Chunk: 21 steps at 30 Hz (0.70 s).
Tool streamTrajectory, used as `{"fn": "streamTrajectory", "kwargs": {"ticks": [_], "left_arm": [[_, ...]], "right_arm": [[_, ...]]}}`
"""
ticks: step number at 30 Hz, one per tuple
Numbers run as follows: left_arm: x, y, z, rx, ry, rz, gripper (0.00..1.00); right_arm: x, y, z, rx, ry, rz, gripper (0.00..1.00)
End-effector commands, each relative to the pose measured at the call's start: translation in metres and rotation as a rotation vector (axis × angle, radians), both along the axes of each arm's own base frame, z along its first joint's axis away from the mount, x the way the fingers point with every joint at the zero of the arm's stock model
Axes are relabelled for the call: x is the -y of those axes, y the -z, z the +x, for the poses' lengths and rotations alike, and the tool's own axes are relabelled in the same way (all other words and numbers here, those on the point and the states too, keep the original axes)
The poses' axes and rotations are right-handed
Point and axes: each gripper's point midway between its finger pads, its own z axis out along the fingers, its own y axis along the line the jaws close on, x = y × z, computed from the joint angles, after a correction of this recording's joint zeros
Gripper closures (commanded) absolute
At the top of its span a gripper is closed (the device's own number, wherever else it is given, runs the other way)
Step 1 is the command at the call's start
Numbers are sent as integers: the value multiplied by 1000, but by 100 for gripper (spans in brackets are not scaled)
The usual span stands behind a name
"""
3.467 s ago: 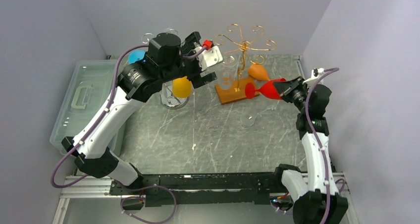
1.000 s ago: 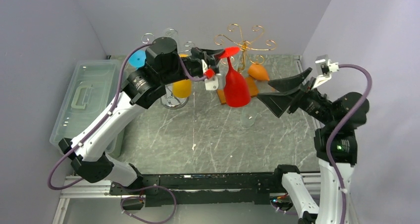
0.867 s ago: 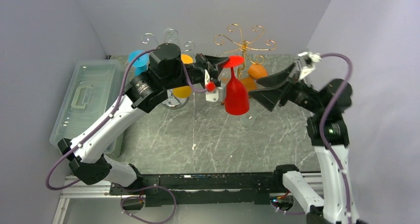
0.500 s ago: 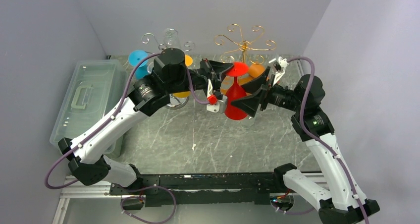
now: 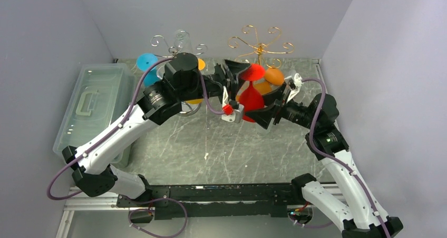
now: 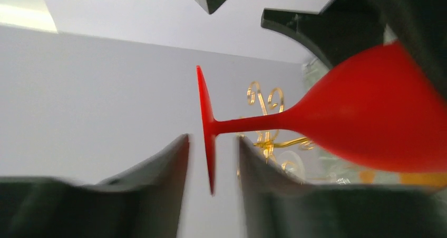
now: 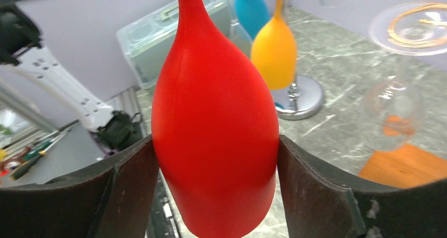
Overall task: Place the wine glass upside down on the wine glass rack
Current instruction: Turn the wine glass upside down at the wine rack.
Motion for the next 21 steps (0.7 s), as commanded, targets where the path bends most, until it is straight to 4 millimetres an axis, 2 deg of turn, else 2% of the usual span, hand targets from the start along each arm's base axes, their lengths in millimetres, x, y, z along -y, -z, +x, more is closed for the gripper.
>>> {"fn": "streamTrajectory", "kwargs": {"ticks": [1, 3, 6, 9, 14, 18, 21], "left_arm": [[-8, -33, -22, 5, 31, -86, 31], [-11, -35, -19, -26, 3, -104, 14], [-17, -37, -13, -74, -49, -120, 2], [-27, -39, -11, -102, -90, -133, 0], [-47, -35, -10, -133, -163, -142, 1], [-59, -36, -7, -225, -224, -172, 1], [-64, -36, -9, -270, -241, -181, 1]], "right_arm": [[11, -19, 26, 130, 138, 21, 30], [20, -5, 38, 94, 216, -37, 34], [41, 11, 60, 87, 378, -103, 36], [55, 26, 71, 78, 472, -127, 36], [90, 38, 92, 76, 637, -177, 36], [117, 49, 109, 28, 699, -141, 38], [126, 61, 120, 1, 712, -129, 39]]}}
